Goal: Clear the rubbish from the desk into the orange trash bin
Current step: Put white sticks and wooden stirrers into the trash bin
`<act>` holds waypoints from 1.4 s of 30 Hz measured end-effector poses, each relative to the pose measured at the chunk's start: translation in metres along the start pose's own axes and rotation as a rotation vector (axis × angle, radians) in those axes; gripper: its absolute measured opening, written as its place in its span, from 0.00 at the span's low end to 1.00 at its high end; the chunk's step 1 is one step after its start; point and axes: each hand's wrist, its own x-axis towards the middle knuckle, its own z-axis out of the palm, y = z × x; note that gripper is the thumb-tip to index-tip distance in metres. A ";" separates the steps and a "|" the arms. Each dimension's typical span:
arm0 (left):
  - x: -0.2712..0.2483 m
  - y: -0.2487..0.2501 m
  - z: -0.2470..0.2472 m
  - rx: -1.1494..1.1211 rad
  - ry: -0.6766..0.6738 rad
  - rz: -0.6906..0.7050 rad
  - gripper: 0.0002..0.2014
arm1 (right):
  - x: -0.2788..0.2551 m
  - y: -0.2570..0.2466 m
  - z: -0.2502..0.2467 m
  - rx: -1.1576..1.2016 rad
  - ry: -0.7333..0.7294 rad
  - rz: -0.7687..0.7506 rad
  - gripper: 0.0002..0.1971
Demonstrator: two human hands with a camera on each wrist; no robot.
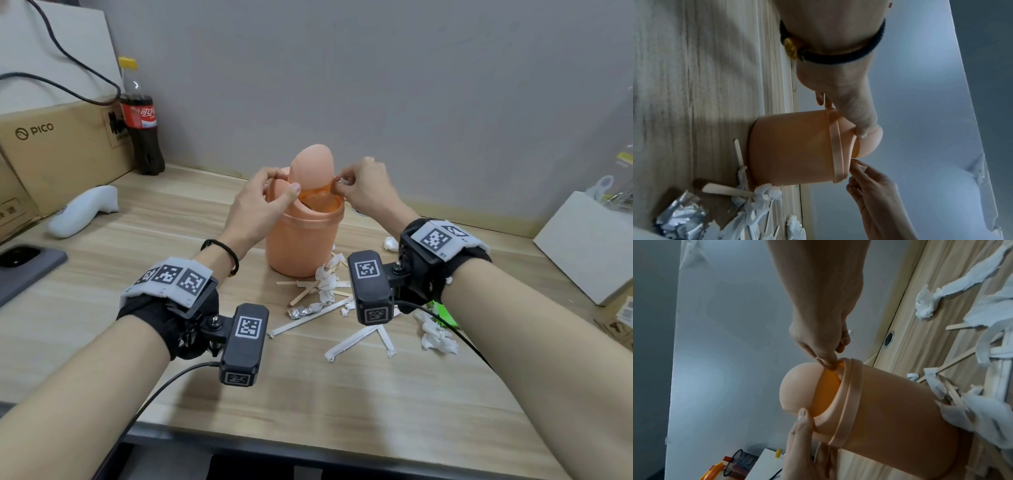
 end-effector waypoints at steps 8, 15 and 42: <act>-0.001 -0.002 0.001 0.000 0.003 0.006 0.19 | -0.019 0.008 -0.015 0.326 0.011 -0.018 0.08; -0.002 -0.001 0.001 0.001 0.000 0.002 0.19 | -0.011 0.004 -0.029 0.266 0.196 -0.086 0.12; -0.003 0.000 -0.001 -0.005 -0.016 0.001 0.18 | -0.004 0.003 0.001 0.127 0.016 0.014 0.03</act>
